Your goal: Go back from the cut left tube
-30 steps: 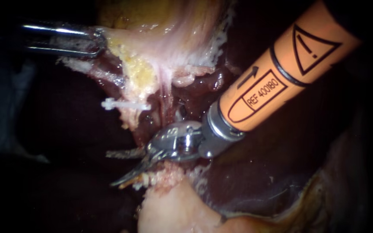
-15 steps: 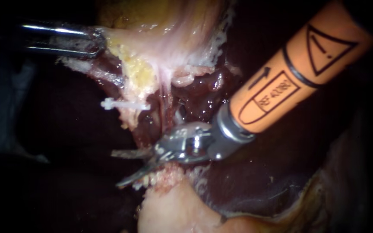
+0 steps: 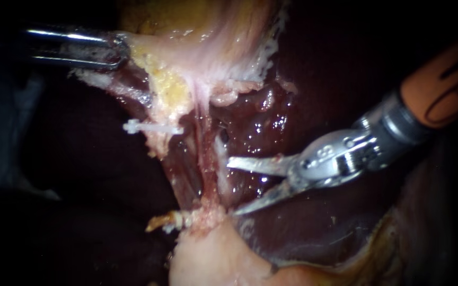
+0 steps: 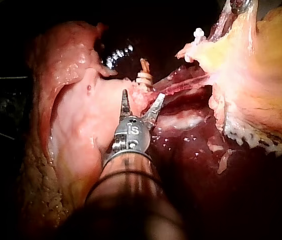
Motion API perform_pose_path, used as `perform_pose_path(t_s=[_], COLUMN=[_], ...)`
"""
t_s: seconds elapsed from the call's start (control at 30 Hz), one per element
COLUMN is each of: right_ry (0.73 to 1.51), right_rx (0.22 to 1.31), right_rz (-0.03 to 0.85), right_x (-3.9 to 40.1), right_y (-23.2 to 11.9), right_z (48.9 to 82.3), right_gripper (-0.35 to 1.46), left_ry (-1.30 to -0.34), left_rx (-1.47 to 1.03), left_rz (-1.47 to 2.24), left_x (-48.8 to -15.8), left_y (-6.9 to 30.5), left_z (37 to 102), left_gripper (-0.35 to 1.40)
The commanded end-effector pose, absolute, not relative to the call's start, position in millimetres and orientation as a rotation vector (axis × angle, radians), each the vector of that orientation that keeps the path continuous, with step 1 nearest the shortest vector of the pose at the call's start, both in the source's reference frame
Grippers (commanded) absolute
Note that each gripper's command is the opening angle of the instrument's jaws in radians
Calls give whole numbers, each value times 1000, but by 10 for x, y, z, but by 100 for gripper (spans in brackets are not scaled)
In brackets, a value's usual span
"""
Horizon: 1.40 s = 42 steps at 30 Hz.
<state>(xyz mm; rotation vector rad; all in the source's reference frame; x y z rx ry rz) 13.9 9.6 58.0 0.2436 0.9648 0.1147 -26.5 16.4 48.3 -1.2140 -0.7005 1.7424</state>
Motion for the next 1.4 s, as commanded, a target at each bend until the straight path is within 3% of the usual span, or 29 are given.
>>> perform_pose_path(t_s=[0.03, 0.33, 0.77, 1.4], right_ry=[961, 937, 922, 917], right_rx=[237, 236, 249, 249], right_rz=[116, 138, 130, 122], right_x=[132, 83, 81, 80], right_y=[100, 125, 122, 123], right_z=[578, 563, 565, 566], right_gripper=[143, 143, 143, 143], left_ry=[-700, -700, -694, -666], left_rx=[-1214, -1214, -1215, -1216], left_rz=[1743, 1743, 1744, 1755], left_x=[-265, -265, -270, -308], left_y=[164, 164, 165, 157], left_z=[484, 484, 494, 537], left_gripper=[-35, -35, -35, -35])
